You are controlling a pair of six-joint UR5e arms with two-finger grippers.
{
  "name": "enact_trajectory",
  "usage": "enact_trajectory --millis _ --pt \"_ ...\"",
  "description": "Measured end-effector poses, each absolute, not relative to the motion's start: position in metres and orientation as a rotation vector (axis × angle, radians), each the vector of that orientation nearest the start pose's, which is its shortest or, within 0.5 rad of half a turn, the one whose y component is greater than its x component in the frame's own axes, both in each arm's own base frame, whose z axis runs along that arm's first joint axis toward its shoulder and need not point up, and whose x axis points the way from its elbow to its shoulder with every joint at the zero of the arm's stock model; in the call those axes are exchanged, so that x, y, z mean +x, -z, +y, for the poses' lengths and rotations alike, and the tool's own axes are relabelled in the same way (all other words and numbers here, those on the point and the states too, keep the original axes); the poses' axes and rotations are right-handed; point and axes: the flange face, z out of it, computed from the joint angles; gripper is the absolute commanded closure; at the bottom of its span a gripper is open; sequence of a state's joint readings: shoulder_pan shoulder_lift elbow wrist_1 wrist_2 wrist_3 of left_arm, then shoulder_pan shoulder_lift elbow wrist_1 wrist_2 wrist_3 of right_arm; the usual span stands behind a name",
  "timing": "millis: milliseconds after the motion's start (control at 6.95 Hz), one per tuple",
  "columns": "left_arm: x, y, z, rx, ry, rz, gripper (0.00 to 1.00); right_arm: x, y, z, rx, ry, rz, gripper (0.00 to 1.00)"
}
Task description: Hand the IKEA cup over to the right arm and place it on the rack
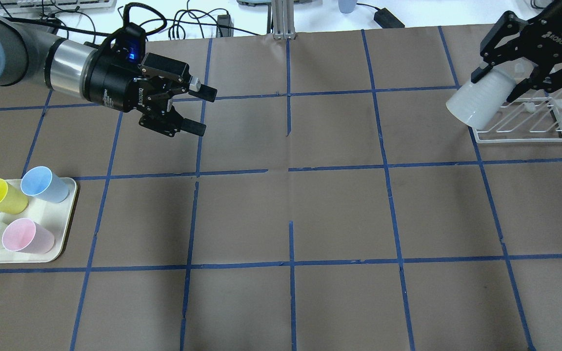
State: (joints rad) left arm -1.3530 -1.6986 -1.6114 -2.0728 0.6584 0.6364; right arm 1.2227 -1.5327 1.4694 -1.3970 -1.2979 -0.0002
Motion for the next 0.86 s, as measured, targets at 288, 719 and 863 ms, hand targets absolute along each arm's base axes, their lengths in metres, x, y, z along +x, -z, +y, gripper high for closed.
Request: enact_trajectory --millis 288,719,863 --pt "-0.079 -0.412 -0.518 -0.112 0.284 -2.448 0.0 -0.032 -0.493 -0.536 0.377 -0.037 2.921 0.77" --pt "-0.064 -0.451 -0.509 -0.068 0.168 -2.938 0.0 -0.055 -0.469 -0.566 0.092 0.071 3.044 0.77" --pt "-0.081 -0.463 -0.503 -0.035 0.112 -3.034 0.0 -0.064 -0.463 -0.577 -0.005 0.131 3.082 0.77"
